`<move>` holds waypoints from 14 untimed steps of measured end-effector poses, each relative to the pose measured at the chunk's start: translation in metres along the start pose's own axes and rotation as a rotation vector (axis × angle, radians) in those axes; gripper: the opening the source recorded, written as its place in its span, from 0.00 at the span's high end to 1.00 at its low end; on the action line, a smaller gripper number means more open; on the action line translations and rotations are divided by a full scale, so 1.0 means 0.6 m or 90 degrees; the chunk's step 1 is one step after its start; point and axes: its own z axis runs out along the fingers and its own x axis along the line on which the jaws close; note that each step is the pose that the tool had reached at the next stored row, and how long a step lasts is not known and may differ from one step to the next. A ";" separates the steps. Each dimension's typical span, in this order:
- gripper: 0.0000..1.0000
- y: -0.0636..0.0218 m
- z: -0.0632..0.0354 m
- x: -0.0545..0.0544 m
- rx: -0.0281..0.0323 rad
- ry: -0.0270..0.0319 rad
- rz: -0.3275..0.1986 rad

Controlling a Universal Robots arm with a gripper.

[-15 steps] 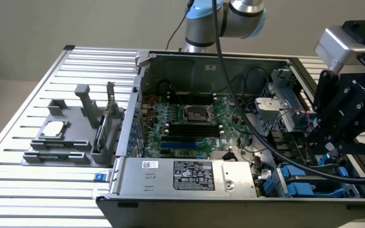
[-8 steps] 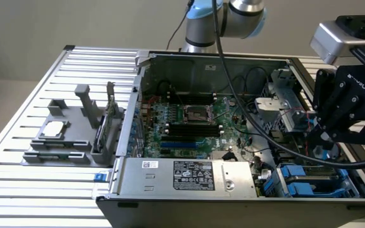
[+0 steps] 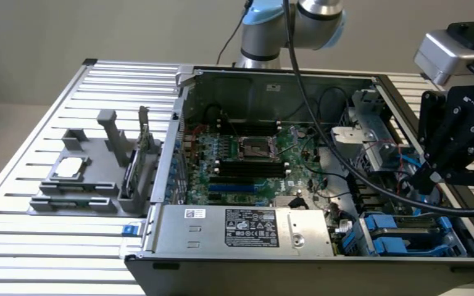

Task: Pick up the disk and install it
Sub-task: 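Insert the disk into the insertion slot, then insert the first disk wire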

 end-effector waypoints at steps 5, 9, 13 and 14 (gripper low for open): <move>0.89 0.000 0.000 0.000 0.0000 0.0001 0.000; 0.89 0.000 0.000 0.000 0.0000 0.0000 0.000; 0.89 0.000 0.000 0.000 0.0000 0.0001 0.000; 0.89 0.000 0.000 0.000 0.0000 0.0001 0.000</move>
